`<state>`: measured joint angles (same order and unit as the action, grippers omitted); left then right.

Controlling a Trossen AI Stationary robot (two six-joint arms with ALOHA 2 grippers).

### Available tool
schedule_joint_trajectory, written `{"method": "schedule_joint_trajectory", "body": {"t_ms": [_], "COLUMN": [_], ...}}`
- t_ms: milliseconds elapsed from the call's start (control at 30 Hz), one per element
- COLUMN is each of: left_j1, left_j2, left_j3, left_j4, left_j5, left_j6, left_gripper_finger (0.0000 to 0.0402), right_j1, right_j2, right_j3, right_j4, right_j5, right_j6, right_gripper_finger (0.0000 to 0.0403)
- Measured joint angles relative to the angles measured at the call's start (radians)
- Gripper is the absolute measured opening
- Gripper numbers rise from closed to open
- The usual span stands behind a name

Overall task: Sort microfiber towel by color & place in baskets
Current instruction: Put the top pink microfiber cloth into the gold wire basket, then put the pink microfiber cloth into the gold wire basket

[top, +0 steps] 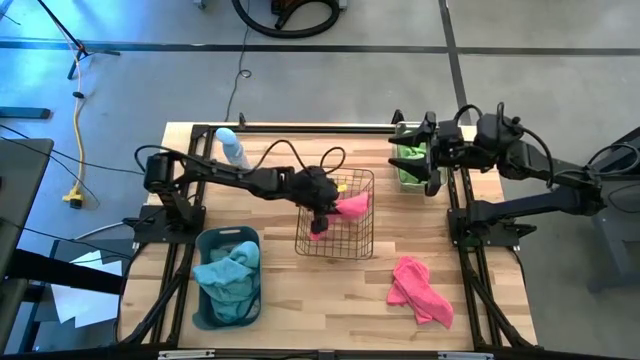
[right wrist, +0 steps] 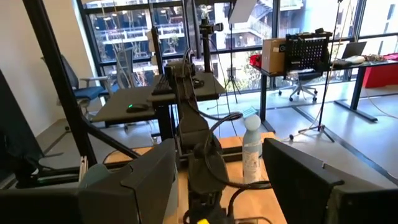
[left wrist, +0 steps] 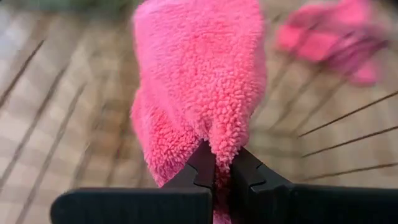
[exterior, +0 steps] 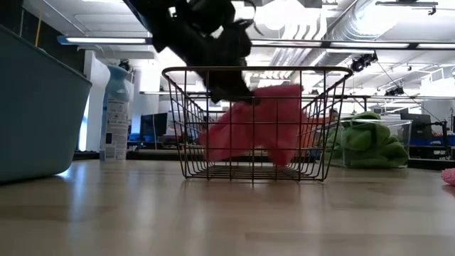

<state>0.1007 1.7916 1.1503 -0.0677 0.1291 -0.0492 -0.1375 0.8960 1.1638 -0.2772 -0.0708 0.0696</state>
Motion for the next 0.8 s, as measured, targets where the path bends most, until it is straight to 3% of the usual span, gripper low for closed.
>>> {"method": "schedule_joint_trajectory", "body": {"t_ms": [133, 400, 567, 800], "left_j1": [0.002, 0.01, 0.01, 0.01], "left_j2": [0.001, -0.005, -0.005, -0.005], "left_j3": [0.0, 0.013, 0.057, 0.132], "left_j4": [-0.128, -0.151, -0.156, -0.253], "left_j5": [-0.122, -0.126, -0.112, -0.059], "left_j6": [-0.022, -0.107, -0.104, -0.046], "left_gripper_finger": [0.0001, 0.0018, 0.0071, 0.0176], "right_j1": [0.0, 0.0, 0.0, 0.0], "right_j2": [0.0, 0.0, 0.0, 0.0], "right_j3": [0.0, 0.0, 0.0, 0.0], "right_j4": [-0.023, -0.033, -0.033, -0.033], "right_j5": [0.0, 0.0, 0.0, 0.0], "right_j6": [0.0, 0.0, 0.0, 0.009], "right_gripper_finger": [0.0241, 0.0241, 0.0241, 0.0241]}}
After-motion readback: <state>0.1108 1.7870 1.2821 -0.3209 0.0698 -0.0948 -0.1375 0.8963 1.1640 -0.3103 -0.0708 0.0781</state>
